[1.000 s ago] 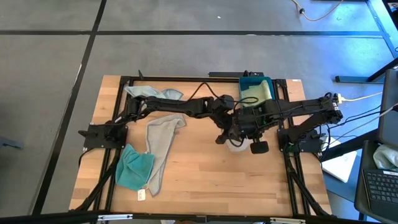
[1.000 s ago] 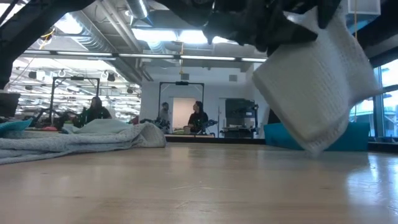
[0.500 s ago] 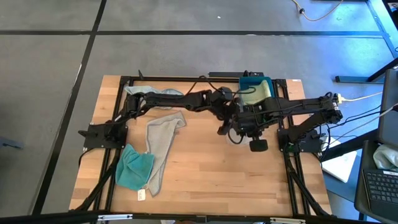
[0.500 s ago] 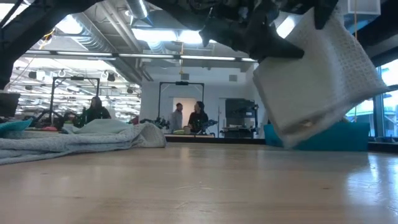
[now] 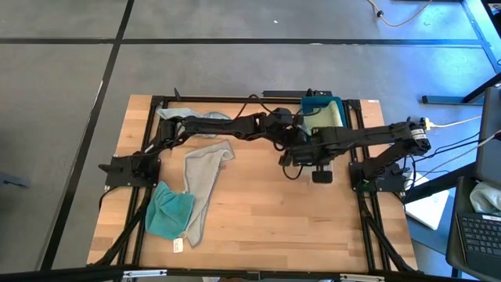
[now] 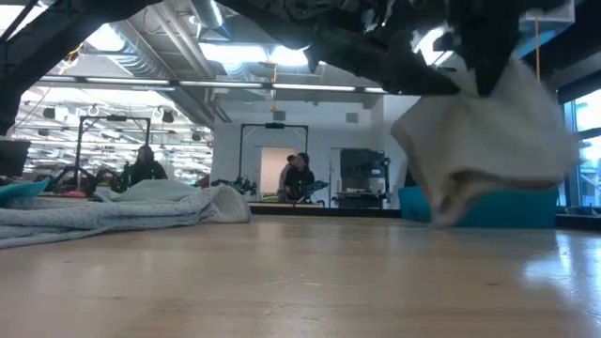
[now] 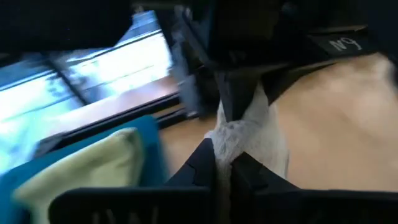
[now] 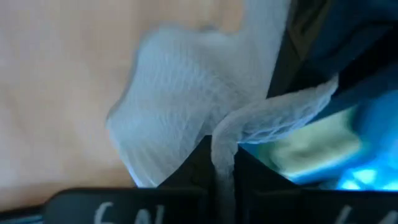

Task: Fold microfiber towels
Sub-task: Put the top grey microfiber cloth into the blue bin

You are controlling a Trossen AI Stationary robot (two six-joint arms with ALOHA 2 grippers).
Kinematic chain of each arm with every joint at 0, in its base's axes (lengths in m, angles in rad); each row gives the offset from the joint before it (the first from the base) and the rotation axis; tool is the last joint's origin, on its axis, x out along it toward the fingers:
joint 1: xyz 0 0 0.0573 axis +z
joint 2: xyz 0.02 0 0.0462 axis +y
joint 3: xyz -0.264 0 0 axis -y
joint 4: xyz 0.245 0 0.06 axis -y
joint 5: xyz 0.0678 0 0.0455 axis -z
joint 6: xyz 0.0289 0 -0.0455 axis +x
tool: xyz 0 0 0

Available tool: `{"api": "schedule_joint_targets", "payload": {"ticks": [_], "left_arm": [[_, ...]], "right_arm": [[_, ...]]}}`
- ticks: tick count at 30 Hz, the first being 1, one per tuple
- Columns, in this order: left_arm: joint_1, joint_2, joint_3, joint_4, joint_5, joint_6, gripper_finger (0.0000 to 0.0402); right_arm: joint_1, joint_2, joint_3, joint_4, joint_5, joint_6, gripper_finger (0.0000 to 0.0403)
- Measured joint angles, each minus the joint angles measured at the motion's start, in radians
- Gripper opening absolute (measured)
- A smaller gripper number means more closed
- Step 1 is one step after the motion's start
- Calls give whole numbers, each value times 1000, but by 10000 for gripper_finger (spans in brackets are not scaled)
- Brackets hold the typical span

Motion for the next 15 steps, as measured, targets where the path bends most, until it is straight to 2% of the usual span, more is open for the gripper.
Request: {"api": "schedule_joint_targets", "payload": {"ticks": [4,11,15], "left_arm": [[21,7,0,18,-63,31,11],[64,83,5,179,-49,3,4],[90,95,5,256,-56,-73,2]], "right_arm": [[-53,-13,-47,-1,73,-15,15],[-179,-75,-54,-2,96,-67,18],[-263,-112,-84,72,105,-115,18]]}}
